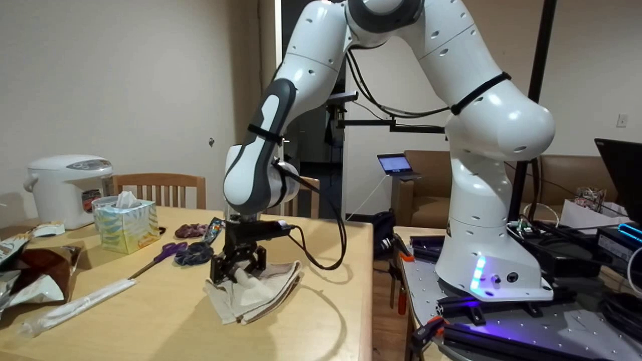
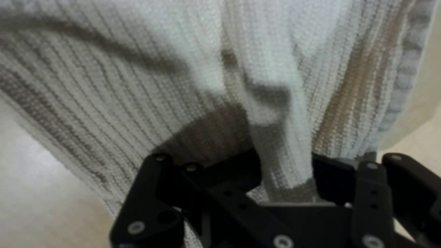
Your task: Wipe the table with the towel
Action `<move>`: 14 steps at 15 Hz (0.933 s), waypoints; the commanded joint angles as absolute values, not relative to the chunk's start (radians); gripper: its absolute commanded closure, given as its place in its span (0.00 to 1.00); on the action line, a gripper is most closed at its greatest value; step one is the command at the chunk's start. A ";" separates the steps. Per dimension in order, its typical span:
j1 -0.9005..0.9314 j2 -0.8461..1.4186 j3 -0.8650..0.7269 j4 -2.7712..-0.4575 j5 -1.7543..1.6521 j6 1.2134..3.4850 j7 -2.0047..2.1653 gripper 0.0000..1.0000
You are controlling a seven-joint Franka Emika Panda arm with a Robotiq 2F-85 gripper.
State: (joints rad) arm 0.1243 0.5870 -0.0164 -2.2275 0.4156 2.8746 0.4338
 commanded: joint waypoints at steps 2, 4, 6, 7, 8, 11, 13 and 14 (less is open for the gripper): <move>0.165 0.611 -0.021 -2.199 0.395 2.896 0.489 0.95; 0.178 0.594 -0.048 -2.232 0.401 2.916 0.524 0.95; 0.196 0.585 -0.089 -2.266 0.405 2.946 0.579 0.95; 0.204 0.583 -0.109 -2.282 0.404 2.956 0.601 0.95; 0.214 0.569 -0.131 -2.307 0.403 2.966 0.625 0.95; 0.233 0.545 -0.176 -2.362 0.396 2.974 0.678 0.95; 0.224 0.530 -0.185 -2.393 0.398 2.970 0.696 0.95; 0.217 0.525 -0.186 -2.402 0.399 2.965 0.704 0.95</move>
State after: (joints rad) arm 0.2174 0.5619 -0.1721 -2.3305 0.4106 2.9502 0.6506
